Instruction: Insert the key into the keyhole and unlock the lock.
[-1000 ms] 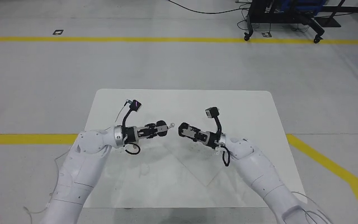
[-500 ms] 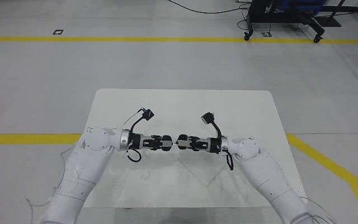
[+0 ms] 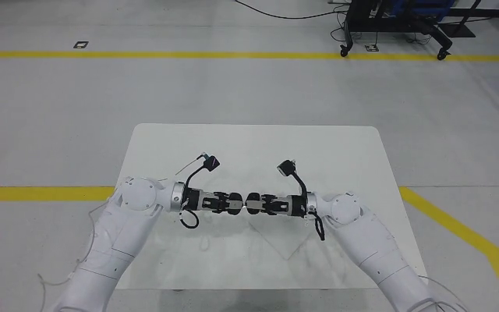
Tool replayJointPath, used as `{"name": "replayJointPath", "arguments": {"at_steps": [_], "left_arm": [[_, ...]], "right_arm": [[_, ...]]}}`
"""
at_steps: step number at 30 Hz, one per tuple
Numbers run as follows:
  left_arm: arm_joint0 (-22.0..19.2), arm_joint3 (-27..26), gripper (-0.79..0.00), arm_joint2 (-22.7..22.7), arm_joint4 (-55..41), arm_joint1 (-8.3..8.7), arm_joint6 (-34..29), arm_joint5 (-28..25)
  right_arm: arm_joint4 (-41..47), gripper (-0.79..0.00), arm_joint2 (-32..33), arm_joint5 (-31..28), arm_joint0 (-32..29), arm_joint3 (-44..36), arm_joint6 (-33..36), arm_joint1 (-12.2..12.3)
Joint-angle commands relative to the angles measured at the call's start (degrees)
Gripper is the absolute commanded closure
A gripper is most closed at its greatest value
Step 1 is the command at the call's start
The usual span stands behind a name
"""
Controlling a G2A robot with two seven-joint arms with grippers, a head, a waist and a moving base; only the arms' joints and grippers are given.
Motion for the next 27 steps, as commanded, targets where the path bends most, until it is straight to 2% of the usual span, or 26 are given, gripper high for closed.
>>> {"name": "replayJointPath", "arguments": {"at_steps": [1, 2, 10, 11, 12, 13, 19, 25, 27], "left_arm": [[-0.04, 0.09, 0.0, 0.04, 0.4, 0.12, 0.45, -0.22], [-0.04, 0.09, 0.0, 0.07, 0.5, 0.17, 0.72, -0.31], [0.03, 0.04, 0.0, -0.08, 0.67, 0.57, 2.74, -1.06], [0.14, 0.04, -0.095, -0.18, 0.52, 0.6, 3.54, -1.26], [0.19, 0.04, -0.548, -0.32, 0.55, 0.63, 4.36, -1.38], [0.2, 0.04, -0.785, -0.34, 0.59, 0.64, 4.57, -1.38], [0.2, 0.04, -0.785, -0.34, 0.59, 0.64, 4.57, -1.38], [0.2, 0.04, -0.785, -0.34, 0.59, 0.64, 4.57, -1.38], [0.26, -0.95, -0.785, 0.02, 1.84, 0.54, 6.88, -0.37]], "right_arm": [[-0.31, -0.018, -0.05, 0.32, 0.03, -0.09, -0.15, 0.08], [-0.38, 0.0, -0.08, 0.43, 0.02, -0.19, -0.22, 0.11], [-0.16, 0.0, -0.2, 0.47, -0.08, -0.38, -0.87, 0.34], [-0.06, 0.0, -0.24, 0.42, -0.09, -0.37, -0.86, 0.37], [0.06, 0.0, -0.26, 0.34, -0.1, -0.35, -0.95, 0.39], [0.35, 0.0, -0.21, 0.02, -0.16, -0.32, -1.28, 0.39], [1.9, 0.0, 0.99, -3.75, -0.86, 1.09, -3.63, 0.63], [5.29, 0.0, 3.86, -9.98, -2.82, 2.81, -6.46, 1.19], [5.29, 0.0, 3.86, -9.98, -2.82, 2.81, -6.46, 1.19]]}}
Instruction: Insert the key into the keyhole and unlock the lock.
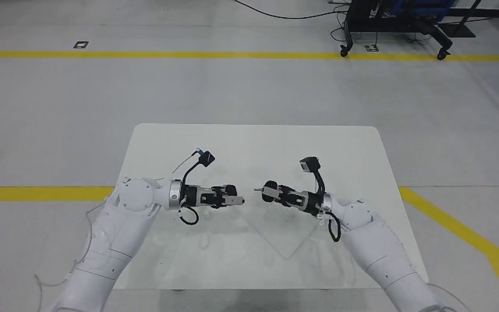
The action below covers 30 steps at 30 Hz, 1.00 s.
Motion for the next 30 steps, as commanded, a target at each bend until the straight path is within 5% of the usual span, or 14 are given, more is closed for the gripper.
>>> {"name": "replayJointPath", "arguments": {"at_steps": [1, 5, 8, 12, 17, 23, 30], "left_arm": [[-0.21, -1.92, -0.785, 0.6, 3.26, -0.16, 4.52, 2.17], [-0.75, -9.99, -0.785, -0.5, 13.33, 0.32, 9.96, 6.29], [1.29, -18.14, -0.785, -6.58, 20.61, 1.87, 10.23, 12.11], [6.48, -30.69, -0.785, -11.74, 43.12, 3.95, 6.28, 24.73], [13.9, -41.37, -0.785, -14.86, 55.37, 5.29, 0.04, 31.26], [19.24, -41.71, -0.785, -13.38, 63.25, 5.6, -0.22, 35.03], [17.9, -36.31, -0.474, -8.26, 67.93, 5.14, 0.71, 35.78]], "right_arm": [[-0.14, 0.0, -0.06, 0.23, 0.04, -0.03, 0.14, -0.01], [-0.14, 0.0, -0.06, 0.23, 0.04, -0.03, 0.14, -0.01], [-0.14, 0.0, -0.06, 0.23, 0.04, -0.03, 0.14, -0.01], [-0.14, 0.0, -0.06, 0.23, 0.04, -0.03, 0.14, -0.01], [-0.14, 0.0, -0.06, 0.23, 0.04, -0.03, 0.14, -0.01], [-0.14, 0.0, -0.06, 0.23, 0.04, -0.03, 0.14, -0.01], [-0.14, 0.0, -0.06, 0.23, 0.04, -0.03, 0.14, -0.01]]}}
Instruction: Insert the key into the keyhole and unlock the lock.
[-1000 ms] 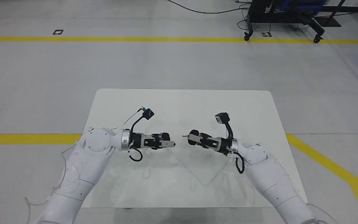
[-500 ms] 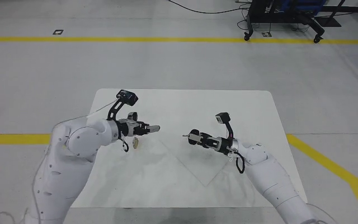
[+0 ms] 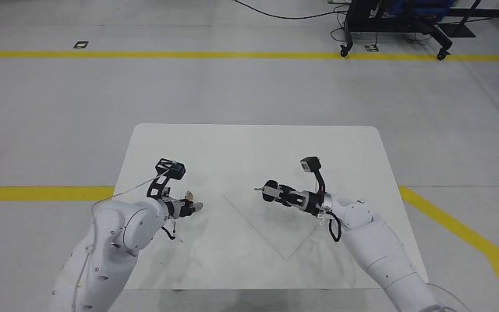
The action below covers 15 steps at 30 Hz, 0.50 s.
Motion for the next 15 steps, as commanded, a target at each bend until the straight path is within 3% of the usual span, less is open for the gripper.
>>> {"name": "replayJointPath", "arguments": {"at_steps": [1, 6, 15], "left_arm": [[-0.87, 1.27, -0.462, 1.52, 1.32, -0.15, -0.32, 0.06], [-2.75, 4.08, -0.366, 3.4, 3.12, -0.42, -1.76, 0.07], [-4.41, 7.38, -0.351, 4.66, 3.8, -0.85, 0.72, -0.47]], "right_arm": [[0.0, 0.0, 0.0, 0.0, 0.0, 0.0, 0.0, 0.0], [0.0, 0.0, 0.0, 0.0, 0.0, 0.0, 0.0, 0.0], [0.0, 0.0, 0.0, 0.0, 0.0, 0.0, 0.0, 0.0]]}}
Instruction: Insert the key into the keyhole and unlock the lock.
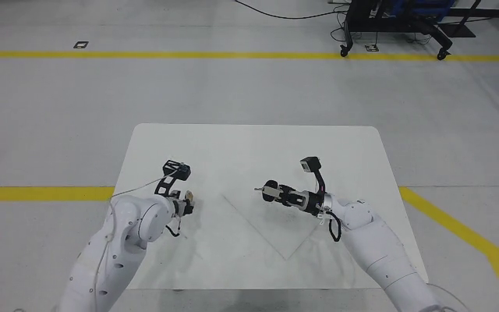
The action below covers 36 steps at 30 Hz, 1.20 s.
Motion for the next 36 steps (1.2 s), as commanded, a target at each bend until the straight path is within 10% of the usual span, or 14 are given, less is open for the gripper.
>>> {"name": "replayJointPath", "arguments": {"at_steps": [1, 8, 13, 36], "left_arm": [[-0.63, 1.15, -0.348, 0.44, 0.17, -0.14, 1.22, -0.47], [-2.81, 4.39, -0.311, 2.02, -0.65, -0.69, 2.33, -1.33], [-3.15, 5.25, 0.0, 2.28, -0.48, -0.85, 2.49, -1.36], [-3.09, 5.83, 0.0, 1.89, -0.07, -1.32, 2.54, -0.14]], "right_arm": [[0.0, 0.0, 0.0, 0.0, 0.0, 0.0, 0.0, 0.0], [0.0, 0.0, 0.0, 0.0, 0.0, 0.0, 0.0, 0.0], [0.0, 0.0, 0.0, 0.0, 0.0, 0.0, 0.0, 0.0], [0.0, 0.0, 0.0, 0.0, 0.0, 0.0, 0.0, 0.0]]}}
